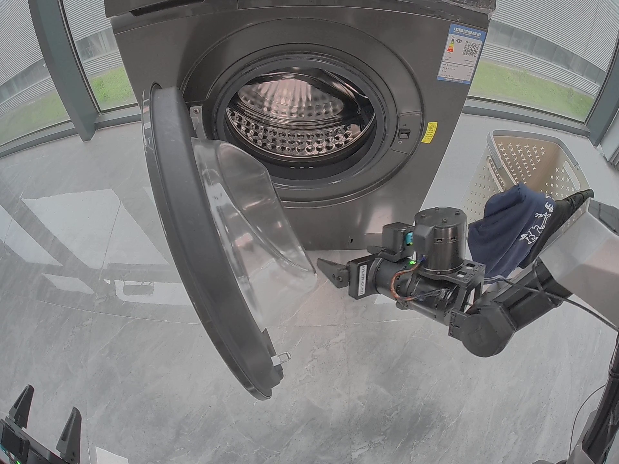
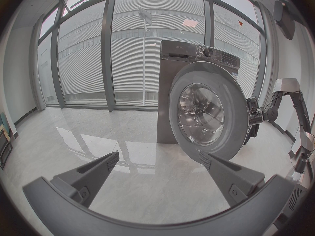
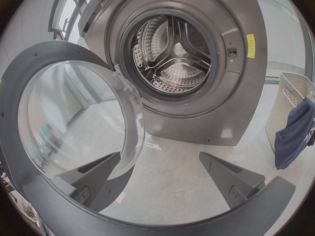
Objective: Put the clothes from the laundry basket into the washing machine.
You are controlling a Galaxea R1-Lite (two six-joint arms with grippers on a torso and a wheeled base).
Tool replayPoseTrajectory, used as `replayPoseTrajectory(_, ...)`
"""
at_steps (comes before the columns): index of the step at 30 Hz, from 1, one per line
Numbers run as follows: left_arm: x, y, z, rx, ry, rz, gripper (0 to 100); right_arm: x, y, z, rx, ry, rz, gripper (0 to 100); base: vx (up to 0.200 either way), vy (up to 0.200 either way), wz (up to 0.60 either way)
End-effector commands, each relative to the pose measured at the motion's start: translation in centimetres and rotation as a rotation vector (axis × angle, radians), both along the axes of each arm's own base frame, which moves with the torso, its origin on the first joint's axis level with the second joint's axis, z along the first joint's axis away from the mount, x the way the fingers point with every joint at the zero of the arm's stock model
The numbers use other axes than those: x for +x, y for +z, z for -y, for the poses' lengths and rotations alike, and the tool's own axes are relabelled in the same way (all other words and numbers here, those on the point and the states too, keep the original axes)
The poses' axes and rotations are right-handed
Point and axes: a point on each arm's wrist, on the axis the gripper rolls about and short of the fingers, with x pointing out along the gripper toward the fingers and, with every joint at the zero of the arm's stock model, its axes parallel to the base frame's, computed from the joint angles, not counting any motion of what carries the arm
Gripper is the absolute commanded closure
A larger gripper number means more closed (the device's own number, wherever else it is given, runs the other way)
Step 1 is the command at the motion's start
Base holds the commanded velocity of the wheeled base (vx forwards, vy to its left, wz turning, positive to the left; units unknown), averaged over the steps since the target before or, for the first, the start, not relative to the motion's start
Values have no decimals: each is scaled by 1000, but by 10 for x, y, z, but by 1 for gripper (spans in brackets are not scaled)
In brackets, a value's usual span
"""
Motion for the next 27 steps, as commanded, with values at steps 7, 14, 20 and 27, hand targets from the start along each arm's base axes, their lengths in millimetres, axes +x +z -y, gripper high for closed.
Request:
replayPoseTrajectory(7,1,-4,0,0,-1,-17,0,-21,-5,-28,27,123,-3,0,0,0,0)
replayPoseTrajectory(14,1,-4,0,0,-1,-19,0,-15,-1,-28,47,119,18,0,0,0,0)
replayPoseTrajectory(20,1,-4,0,0,1,-19,0,-1,-16,-46,42,127,12,0,-200,0,0)
replayPoseTrajectory(27,1,-4,0,-3,1,-19,0,12,-35,-71,44,147,17,0,0,0,0)
